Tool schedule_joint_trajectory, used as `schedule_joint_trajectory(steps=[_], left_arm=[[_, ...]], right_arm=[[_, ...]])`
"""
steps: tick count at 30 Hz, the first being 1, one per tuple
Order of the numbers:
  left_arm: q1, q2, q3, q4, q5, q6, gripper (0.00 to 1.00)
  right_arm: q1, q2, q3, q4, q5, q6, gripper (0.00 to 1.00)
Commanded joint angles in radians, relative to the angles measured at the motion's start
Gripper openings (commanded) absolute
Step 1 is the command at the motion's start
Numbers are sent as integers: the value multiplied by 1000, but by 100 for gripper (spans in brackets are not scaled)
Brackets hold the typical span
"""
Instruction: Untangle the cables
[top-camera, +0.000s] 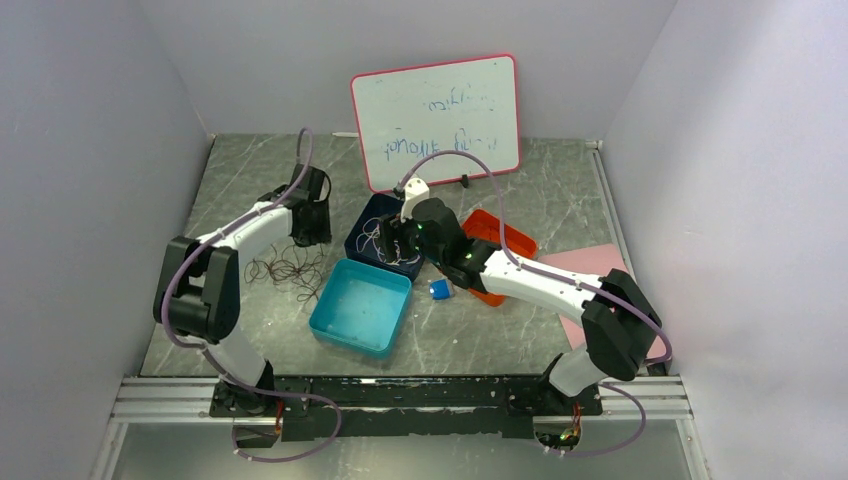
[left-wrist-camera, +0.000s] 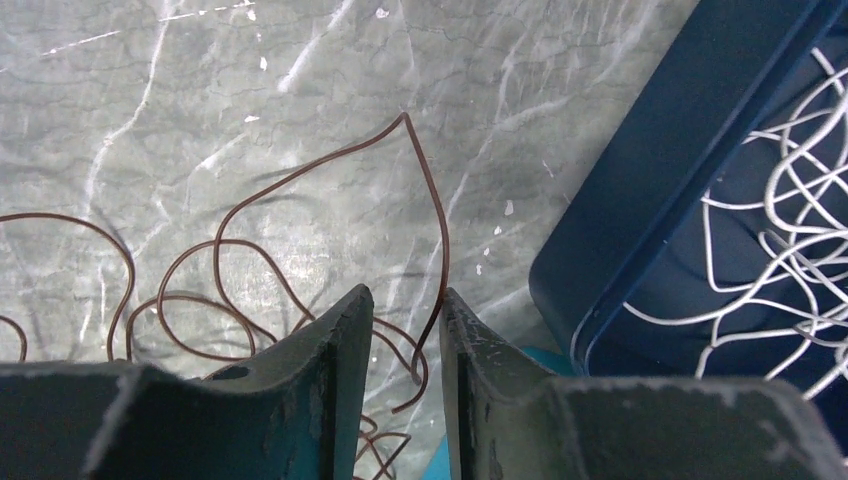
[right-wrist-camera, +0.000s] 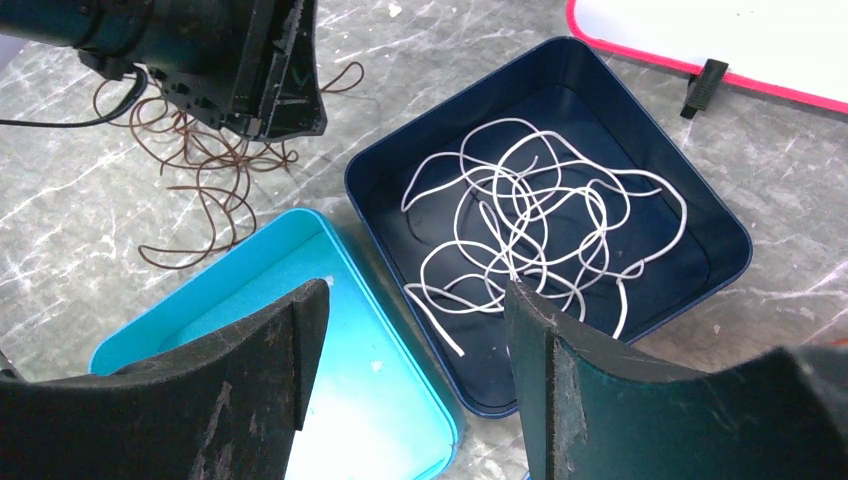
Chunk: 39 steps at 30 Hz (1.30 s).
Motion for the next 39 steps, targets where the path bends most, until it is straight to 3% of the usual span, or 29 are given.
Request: schedule_joint_trajectory(steps=[1,8,15,20,24,33,39], left_arm=[[-6,31,27,64,19,23,35],[-6,27,63,61,3,35,8],[-7,-204,123,-13,-95,45,7],[-6,-390,201,-42,-168,72,7],[-6,-494,307,-39,-146,114,7],[-6,-579,574,-83,-120,154,7],[-5,-555,690,-116,-97,176,7]], right_arm=[[-7,-28,-5,-7,-1,-7,68],[-7,-38,-6,-8,-2,-7,68],[-7,-61,-37,86,-11,-7,70],[-8,-12,49,150,-59,-44,73],[-8,29,122,233,-141,-100,77],[0,192,335,483,-394,-136,83],[20,303,498,524,-502,-165,84]])
